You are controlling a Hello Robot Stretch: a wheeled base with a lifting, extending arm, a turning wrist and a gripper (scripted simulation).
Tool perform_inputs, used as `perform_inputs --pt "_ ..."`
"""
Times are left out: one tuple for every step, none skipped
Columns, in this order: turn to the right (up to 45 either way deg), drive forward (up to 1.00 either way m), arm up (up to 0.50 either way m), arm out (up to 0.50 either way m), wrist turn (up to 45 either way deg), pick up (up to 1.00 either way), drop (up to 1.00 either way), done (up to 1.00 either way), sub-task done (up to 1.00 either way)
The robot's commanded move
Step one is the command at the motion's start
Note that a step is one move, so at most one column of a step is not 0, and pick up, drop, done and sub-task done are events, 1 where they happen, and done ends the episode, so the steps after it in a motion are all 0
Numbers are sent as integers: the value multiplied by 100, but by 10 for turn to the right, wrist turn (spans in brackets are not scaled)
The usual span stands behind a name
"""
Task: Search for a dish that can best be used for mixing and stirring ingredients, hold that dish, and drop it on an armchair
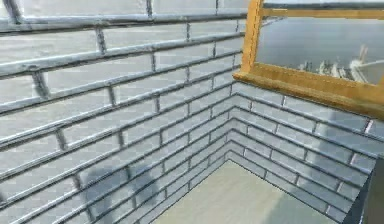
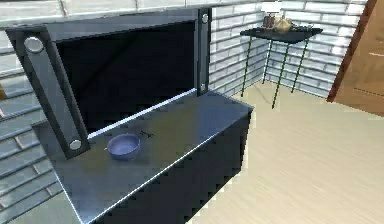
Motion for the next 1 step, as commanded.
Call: perform_inputs --pt "-180 0 0 0 0 0 0 0 0"
